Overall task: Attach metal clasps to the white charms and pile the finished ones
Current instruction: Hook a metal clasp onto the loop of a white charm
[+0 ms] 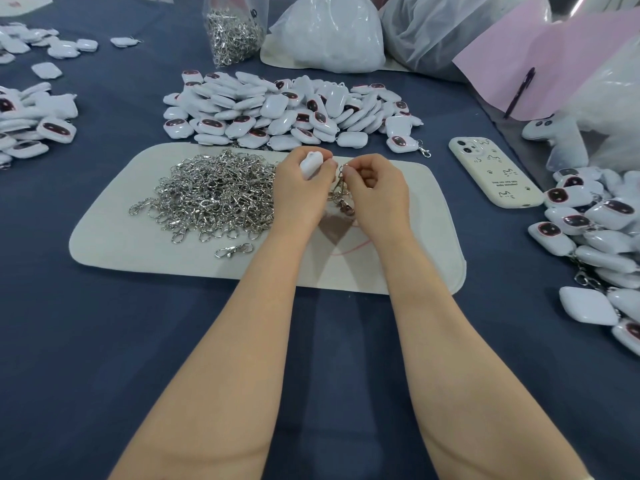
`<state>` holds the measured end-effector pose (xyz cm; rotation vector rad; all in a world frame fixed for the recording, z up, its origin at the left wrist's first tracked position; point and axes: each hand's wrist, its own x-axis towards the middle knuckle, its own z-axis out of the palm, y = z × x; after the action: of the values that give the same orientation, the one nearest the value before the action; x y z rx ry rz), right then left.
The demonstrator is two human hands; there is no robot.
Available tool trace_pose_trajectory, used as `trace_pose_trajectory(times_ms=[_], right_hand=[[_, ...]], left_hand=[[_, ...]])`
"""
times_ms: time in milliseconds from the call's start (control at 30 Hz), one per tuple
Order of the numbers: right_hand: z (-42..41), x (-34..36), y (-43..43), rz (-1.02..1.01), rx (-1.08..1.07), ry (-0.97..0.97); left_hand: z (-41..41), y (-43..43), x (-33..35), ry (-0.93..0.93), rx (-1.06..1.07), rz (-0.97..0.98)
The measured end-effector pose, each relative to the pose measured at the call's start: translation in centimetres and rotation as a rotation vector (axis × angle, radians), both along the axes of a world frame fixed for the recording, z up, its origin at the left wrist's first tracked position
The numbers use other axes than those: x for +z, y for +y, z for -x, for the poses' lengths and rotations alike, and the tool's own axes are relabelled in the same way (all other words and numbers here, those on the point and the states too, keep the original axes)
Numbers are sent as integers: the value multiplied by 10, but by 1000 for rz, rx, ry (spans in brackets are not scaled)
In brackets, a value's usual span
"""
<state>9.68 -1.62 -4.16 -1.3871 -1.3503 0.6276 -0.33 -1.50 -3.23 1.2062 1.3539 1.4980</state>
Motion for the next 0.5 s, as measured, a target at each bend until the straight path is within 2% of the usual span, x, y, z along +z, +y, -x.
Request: trace_pose_trajectory(times_ms=[133, 233, 333, 500], right_hand=[[0, 0, 0, -17, -37, 6], [0, 0, -1, -13, -40, -13], [0, 1, -1, -7, -40, -31], [3, 0, -2, -16, -29, -96]], left_hand=[[0, 0, -5, 281, -16, -72], [0, 0, -6, 394, -33, -89], [0, -1, -5, 459, -2, -108], [0, -3, -4, 454, 28, -107]])
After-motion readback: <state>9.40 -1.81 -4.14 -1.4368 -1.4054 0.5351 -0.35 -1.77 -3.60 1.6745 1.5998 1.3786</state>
